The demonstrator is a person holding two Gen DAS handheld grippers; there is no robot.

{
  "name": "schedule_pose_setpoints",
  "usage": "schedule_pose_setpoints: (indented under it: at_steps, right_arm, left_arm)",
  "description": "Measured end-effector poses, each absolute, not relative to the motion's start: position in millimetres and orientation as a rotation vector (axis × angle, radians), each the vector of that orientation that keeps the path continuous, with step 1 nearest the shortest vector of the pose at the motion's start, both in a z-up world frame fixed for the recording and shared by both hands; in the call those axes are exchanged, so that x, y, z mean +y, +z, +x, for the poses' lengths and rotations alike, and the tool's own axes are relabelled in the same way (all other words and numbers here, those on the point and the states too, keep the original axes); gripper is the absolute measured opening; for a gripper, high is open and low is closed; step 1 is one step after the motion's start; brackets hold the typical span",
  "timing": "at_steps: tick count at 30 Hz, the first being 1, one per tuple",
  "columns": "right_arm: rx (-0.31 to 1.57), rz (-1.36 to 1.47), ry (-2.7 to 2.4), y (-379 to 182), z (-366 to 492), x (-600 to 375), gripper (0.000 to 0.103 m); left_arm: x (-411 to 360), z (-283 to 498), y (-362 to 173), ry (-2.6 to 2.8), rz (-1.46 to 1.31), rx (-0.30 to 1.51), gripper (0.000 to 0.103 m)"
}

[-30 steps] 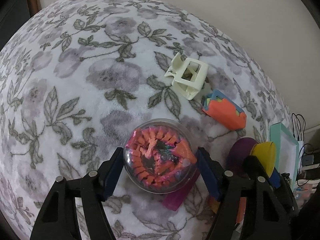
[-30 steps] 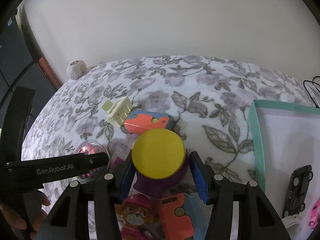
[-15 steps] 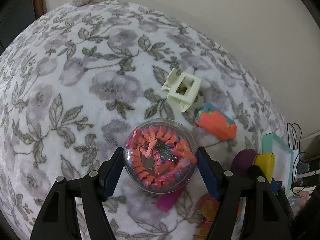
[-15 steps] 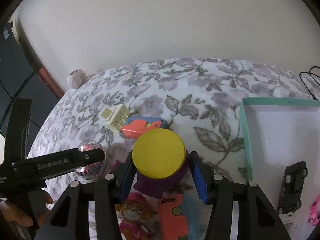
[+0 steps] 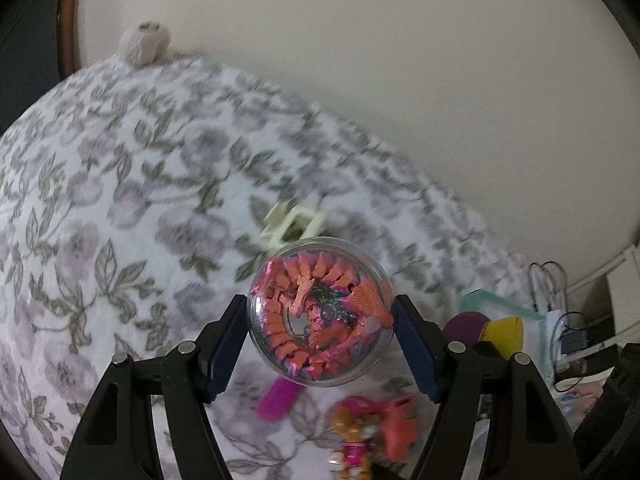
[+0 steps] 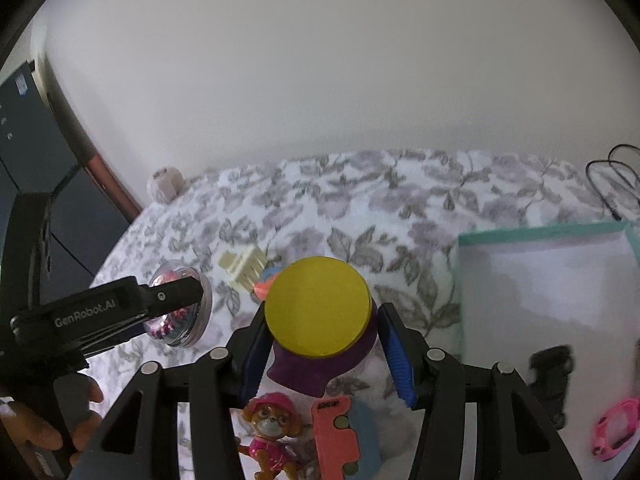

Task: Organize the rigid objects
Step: 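Lift and carry the container with the left tool while the right tool carries the bottle over the box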

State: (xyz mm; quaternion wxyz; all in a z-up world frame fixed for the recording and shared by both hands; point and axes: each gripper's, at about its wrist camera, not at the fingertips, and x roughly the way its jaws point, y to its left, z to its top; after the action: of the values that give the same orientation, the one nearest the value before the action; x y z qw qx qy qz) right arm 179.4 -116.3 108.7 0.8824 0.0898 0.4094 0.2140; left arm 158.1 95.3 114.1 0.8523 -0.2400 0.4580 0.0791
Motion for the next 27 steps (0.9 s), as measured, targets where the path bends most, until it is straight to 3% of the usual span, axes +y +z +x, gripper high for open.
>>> schedule_pose_setpoints:
  at_steps: [12,27]
  right_arm:
    - [0.669,0.243,0.267,171,167,-216,0.055]
    - [0.647,0.282,0.091,175,168,-316,0.055]
  left_arm:
    - [38,157,164,0.030,-0.425,0.788,0.074]
    - [-71,181,140,-0.157,-0.274,0.799,0.074]
